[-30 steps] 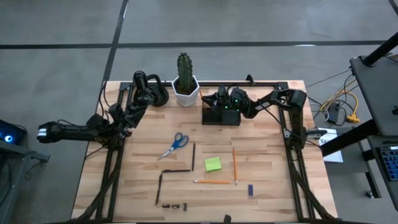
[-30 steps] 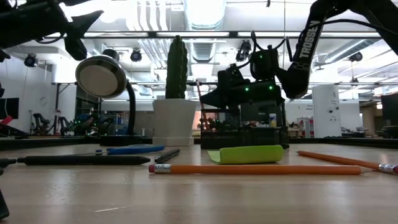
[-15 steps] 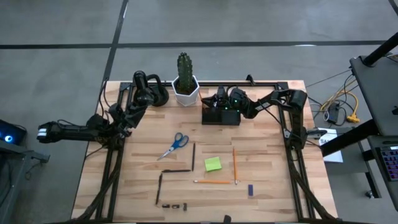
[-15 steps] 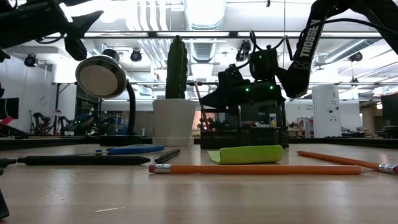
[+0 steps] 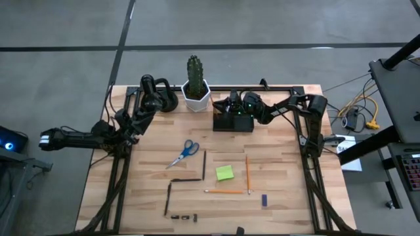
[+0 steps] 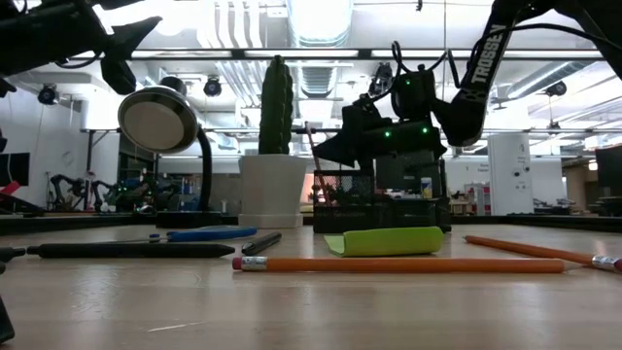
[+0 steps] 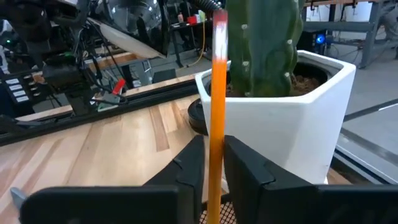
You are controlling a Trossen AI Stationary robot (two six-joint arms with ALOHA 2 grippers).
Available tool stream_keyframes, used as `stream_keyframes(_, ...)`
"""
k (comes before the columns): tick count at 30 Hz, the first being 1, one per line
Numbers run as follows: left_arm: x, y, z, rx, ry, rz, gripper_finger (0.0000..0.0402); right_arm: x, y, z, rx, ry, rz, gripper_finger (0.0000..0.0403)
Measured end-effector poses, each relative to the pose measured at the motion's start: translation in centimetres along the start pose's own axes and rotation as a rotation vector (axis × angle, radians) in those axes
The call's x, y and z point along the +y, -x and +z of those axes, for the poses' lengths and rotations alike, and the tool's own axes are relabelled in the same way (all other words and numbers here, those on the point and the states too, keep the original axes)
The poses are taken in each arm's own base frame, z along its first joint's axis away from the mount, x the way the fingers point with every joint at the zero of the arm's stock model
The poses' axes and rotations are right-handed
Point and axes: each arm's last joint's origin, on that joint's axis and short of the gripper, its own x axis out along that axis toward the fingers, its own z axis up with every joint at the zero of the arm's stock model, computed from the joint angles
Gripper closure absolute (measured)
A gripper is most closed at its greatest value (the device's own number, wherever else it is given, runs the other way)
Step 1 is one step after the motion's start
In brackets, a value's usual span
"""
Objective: Pick and place office supplies into organizer
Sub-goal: Put the top pencil into the left section of the desk organizer
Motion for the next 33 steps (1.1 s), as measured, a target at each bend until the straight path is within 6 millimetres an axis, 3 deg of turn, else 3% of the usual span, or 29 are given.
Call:
stream_keyframes(9, 0.0, 0.0, 0.0, 0.0, -0.001, 0.0, 0.0272, 0.0, 0.1, 0.0, 0.029, -0.011, -0.005, 0.0307)
stream_keyframes(23, 0.0, 0.0, 0.0, 0.0, -0.001, 0.0, 0.0272, 1.1, 1.5, 4.2, -0.001, 0.012, 0.003, 0.031)
stream_keyframes(33, 0.0, 0.0, 0.0, 0.0, -0.002, 0.0, 0.0272, 3.4, 4.3, 7.8, 0.09, 0.024, 0.034, 0.0298)
